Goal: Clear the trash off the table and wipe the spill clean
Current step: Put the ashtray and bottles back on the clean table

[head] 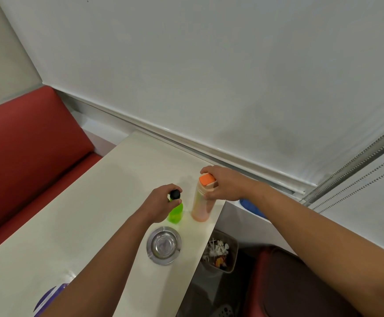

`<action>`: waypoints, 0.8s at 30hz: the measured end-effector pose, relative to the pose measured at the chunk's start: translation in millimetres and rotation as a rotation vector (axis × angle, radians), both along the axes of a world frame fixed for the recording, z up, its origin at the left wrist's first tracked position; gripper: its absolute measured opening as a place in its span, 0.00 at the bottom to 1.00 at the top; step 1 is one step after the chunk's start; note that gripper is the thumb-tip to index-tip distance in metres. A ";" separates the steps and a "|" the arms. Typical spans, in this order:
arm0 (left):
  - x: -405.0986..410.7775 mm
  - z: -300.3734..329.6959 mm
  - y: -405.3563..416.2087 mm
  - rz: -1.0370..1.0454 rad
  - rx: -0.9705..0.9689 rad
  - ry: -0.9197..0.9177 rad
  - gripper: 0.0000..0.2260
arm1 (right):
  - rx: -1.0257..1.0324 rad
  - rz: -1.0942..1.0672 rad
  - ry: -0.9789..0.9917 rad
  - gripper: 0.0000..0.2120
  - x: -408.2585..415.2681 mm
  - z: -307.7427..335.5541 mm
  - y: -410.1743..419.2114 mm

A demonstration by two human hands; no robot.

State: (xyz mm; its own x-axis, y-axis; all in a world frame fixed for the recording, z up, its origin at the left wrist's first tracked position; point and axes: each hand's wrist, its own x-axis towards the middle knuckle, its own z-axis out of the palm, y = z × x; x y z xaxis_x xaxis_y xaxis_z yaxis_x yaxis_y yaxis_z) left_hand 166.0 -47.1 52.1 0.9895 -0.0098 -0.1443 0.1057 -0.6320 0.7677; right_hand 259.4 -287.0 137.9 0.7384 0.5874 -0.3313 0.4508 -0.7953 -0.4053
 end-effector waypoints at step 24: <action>-51.3 11.6 19.9 0.146 -0.083 -0.019 0.22 | 0.153 0.015 -0.241 0.31 -44.3 43.1 6.7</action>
State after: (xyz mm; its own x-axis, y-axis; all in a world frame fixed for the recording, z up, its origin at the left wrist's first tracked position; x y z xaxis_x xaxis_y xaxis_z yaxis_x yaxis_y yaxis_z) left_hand 114.6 -27.3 63.7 0.9837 0.1234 -0.1307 0.1773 -0.5449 0.8196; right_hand 215.1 -280.3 181.0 0.7757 0.6288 -0.0537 0.5603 -0.7254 -0.3999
